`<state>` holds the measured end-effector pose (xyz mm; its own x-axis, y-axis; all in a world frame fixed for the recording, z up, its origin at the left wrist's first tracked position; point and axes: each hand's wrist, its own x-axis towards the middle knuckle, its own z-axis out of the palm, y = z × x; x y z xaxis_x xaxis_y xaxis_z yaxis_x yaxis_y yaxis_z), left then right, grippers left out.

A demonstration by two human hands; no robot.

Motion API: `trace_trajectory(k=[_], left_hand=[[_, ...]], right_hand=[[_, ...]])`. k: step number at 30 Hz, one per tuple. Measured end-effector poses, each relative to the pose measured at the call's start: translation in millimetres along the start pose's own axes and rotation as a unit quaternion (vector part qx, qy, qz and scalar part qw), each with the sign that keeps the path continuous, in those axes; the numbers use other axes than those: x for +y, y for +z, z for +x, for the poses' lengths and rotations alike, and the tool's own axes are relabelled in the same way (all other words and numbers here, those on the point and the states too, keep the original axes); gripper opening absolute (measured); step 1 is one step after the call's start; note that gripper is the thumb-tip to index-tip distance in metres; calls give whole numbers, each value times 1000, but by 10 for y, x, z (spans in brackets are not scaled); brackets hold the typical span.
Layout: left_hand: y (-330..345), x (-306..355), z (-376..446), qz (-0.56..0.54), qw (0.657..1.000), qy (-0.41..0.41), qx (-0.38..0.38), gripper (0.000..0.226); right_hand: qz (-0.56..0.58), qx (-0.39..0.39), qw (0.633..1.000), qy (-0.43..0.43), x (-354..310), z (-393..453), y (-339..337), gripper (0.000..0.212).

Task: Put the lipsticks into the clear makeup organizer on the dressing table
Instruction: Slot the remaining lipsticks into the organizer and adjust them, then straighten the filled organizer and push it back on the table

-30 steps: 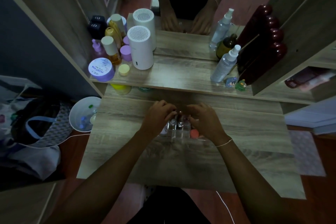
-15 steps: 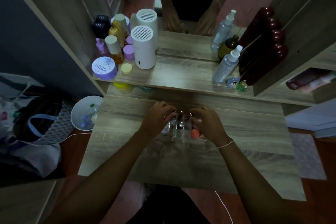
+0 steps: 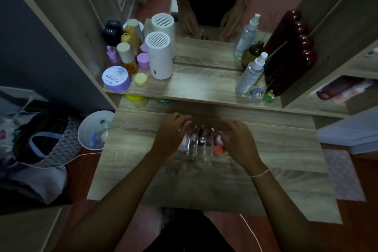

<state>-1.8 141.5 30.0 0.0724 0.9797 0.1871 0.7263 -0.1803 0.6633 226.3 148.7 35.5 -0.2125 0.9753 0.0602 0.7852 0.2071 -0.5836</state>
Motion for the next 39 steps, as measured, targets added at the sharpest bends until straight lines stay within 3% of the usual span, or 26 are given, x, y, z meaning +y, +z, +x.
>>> trace_trajectory(k=[6,10,13,16,21,29,39], left_hand=[[-61,-151,-356,36,996,-53,62,24],[-32,-279,-611,-8,987,-124,101,18],[47,-395,-716,-43,972,-187,133,12],[136,-519,-779,-60,961,-242,117,19],[285,-630,-781,-74,961,-255,79,29],[415,-686,-807,-72,969,-227,66,25],[364,-686,-802,113,986,-118,-22,36]], right_hand=[[37,110,992,43,202,-438,13,34],[109,158,966,175,344,-671,151,22],[139,132,944,269,458,-740,287,18],[165,99,933,304,466,-728,403,21],[134,95,943,291,436,-648,554,10],[128,114,936,308,530,-650,667,17],[68,136,948,280,481,-671,654,19]])
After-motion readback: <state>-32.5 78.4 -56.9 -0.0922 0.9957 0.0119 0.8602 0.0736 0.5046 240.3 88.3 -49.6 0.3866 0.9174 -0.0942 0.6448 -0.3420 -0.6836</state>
